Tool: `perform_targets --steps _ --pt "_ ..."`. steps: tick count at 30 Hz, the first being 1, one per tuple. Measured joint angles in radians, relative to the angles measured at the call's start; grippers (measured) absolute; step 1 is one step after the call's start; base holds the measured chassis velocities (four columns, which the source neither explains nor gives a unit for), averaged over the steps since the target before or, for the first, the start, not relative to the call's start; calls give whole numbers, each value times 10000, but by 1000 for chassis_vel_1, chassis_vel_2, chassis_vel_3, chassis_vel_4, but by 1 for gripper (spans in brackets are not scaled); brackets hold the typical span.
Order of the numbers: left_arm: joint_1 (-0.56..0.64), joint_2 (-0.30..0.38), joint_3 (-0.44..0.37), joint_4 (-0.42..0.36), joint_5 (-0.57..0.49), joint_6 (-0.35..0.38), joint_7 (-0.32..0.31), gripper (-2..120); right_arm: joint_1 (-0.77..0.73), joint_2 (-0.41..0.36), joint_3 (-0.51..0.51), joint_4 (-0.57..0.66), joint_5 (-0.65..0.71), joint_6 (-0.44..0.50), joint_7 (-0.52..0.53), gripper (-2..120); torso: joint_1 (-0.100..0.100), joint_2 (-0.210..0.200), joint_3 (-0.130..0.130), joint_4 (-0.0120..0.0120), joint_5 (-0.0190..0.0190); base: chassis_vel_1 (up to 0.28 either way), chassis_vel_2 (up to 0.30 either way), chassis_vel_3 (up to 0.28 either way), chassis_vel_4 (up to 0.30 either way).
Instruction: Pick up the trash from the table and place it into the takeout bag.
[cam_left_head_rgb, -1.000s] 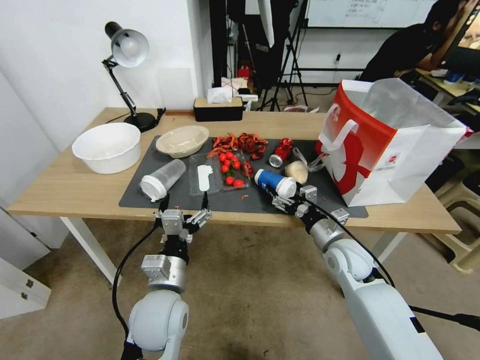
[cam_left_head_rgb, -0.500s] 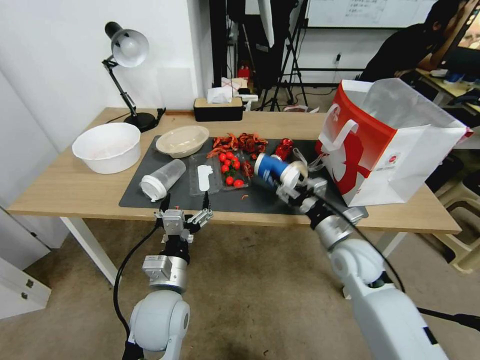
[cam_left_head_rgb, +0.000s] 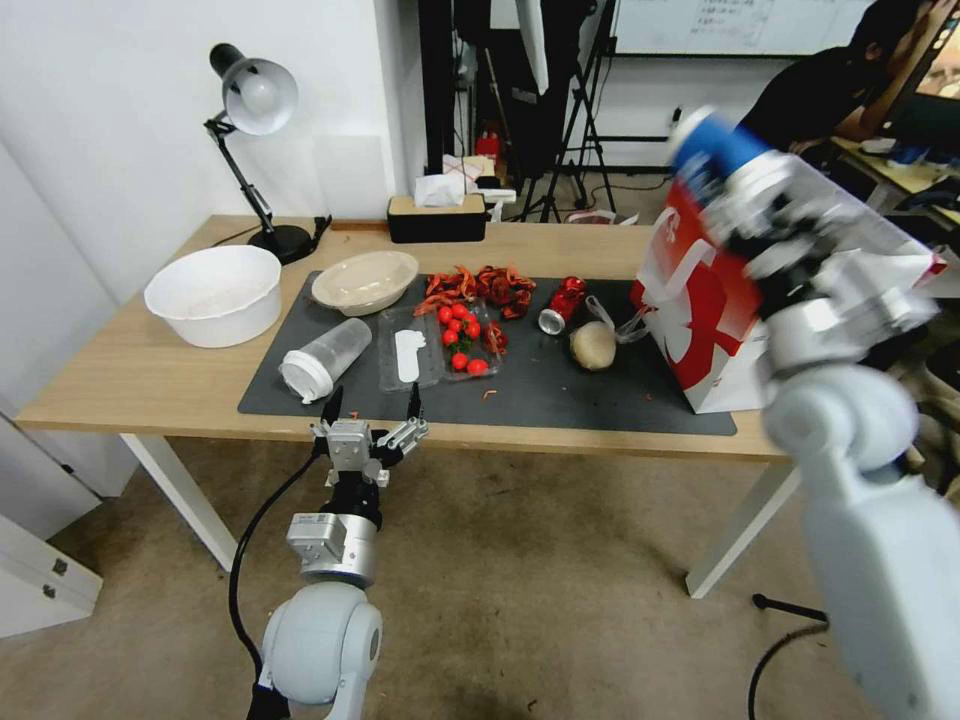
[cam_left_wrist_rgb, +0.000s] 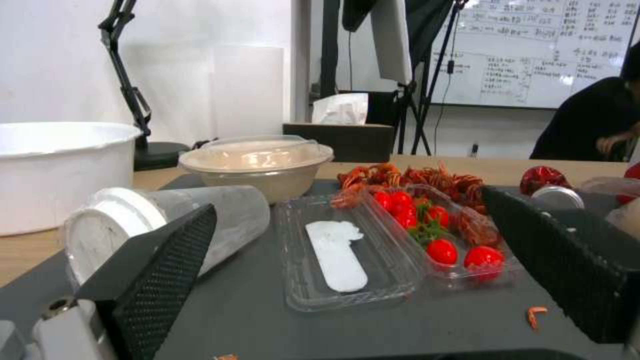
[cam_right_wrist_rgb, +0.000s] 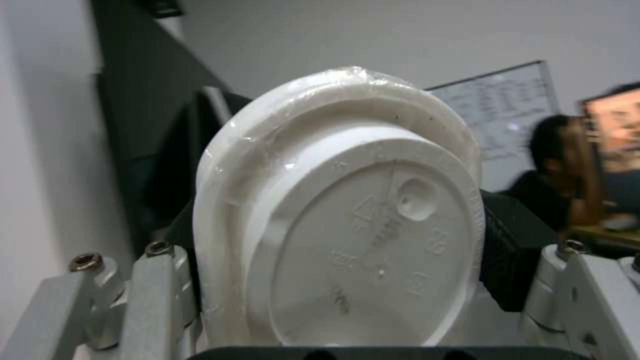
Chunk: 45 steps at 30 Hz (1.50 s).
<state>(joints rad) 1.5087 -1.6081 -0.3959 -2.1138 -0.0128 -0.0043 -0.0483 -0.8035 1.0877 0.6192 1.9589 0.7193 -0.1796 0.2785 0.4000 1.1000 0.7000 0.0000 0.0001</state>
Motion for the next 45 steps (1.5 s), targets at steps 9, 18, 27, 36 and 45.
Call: perform_targets --steps 9,18,27,36,45 --pt "-77 0 5 73 30 -7 1 99 98 53 134 -88 -384 -1498 1398 77 -1 0 0 -1 0 0 0 0 0" --pt "-80 0 3 114 46 -13 8 99 175 85 106 -101 -459 -1914 1616 100 0 0 0 0 -2 0 0 0 0" --pt "-74 0 20 130 69 -55 14 99 -217 5 136 379 1071 -168 -253 100 0 0 0 2 -6 0 0 0 0" --pt "-71 0 18 101 65 -89 28 99 -2881 43 -534 1819 -397 1354 -2729 100 -1 0 -1 0 -2 0 0 0 0" --pt "-99 0 24 248 63 -248 46 99 -6335 619 -1907 1624 -5180 3592 -1981 100 -1 0 -2 -2 -1 0 0 0 0"
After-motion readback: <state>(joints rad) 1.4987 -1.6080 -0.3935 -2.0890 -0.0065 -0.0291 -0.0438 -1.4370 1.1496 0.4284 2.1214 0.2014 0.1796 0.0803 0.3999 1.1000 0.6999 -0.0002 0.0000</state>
